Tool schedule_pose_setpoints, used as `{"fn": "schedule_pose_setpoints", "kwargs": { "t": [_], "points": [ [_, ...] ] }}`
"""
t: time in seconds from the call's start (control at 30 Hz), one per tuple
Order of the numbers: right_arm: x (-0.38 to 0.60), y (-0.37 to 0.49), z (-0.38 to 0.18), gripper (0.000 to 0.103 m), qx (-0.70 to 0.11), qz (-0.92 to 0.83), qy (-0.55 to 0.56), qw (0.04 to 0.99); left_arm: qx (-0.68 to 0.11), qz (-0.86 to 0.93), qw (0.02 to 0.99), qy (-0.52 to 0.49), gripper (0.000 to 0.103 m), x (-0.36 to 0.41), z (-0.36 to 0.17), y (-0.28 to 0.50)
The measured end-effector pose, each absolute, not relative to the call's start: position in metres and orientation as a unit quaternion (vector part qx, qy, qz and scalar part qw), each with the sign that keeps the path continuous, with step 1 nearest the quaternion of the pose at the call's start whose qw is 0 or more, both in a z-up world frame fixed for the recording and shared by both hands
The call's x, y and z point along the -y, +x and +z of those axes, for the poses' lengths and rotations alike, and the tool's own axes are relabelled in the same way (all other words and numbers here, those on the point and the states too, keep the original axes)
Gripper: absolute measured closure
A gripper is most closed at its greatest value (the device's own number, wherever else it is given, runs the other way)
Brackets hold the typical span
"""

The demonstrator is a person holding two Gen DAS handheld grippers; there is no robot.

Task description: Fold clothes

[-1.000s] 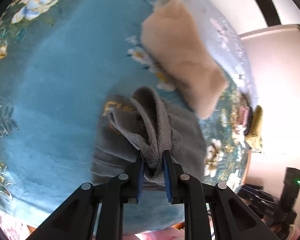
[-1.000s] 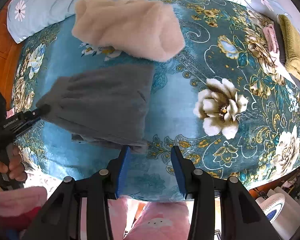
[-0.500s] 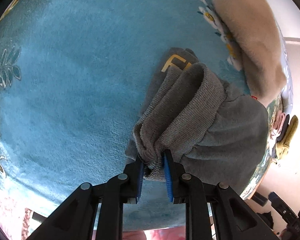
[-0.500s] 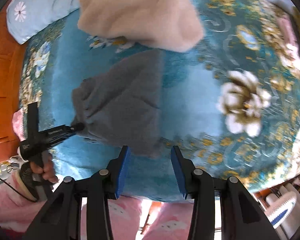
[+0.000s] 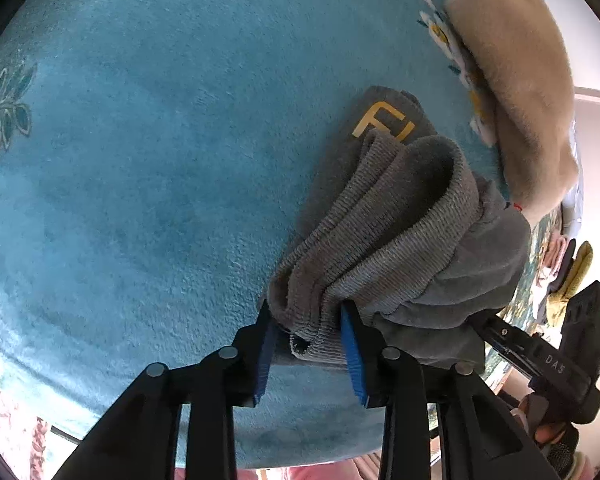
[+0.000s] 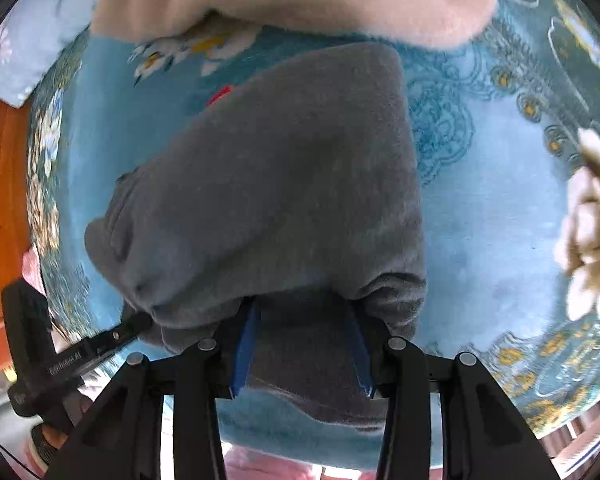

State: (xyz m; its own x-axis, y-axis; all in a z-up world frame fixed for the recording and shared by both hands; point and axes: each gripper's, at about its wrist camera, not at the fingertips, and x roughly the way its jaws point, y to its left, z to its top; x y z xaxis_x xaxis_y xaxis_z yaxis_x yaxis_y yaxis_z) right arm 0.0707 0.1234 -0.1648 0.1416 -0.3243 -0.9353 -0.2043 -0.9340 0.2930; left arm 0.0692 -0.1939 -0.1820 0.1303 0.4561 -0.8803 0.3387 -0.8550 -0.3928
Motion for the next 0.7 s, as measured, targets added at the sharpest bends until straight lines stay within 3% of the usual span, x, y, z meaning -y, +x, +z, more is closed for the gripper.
{"fn": "schedule_pose_setpoints", "kwargs": {
  "t": [0.23,0.37,0.53,0.7],
  "points": [
    [-0.132,0.079,-0.144,0.058,0.201,-0.645,0.734,0.063,0.248,0.613,0.055,-0.748,0.063,0.204,-0.159,0.060],
    [-0.153,0.087,-0.135,0.058,0.253,-0.652,0.713,0.044,0.224,0.636,0.059,-0.736,0.042,0.214,-0.147,0.054],
    [-0.168,0.085,-0.137,0.057,0.291,-0.647,0.704,0.032,0.266,0.621,0.078,-0.733,0.035,0.177,-0.162,0.034],
    [-0.179,0.078,-0.124,0.049,0.290,-0.667,0.686,0.029,0.256,0.613,0.099,-0.741,0.026,0.162,-0.178,0.026]
  ]
}}
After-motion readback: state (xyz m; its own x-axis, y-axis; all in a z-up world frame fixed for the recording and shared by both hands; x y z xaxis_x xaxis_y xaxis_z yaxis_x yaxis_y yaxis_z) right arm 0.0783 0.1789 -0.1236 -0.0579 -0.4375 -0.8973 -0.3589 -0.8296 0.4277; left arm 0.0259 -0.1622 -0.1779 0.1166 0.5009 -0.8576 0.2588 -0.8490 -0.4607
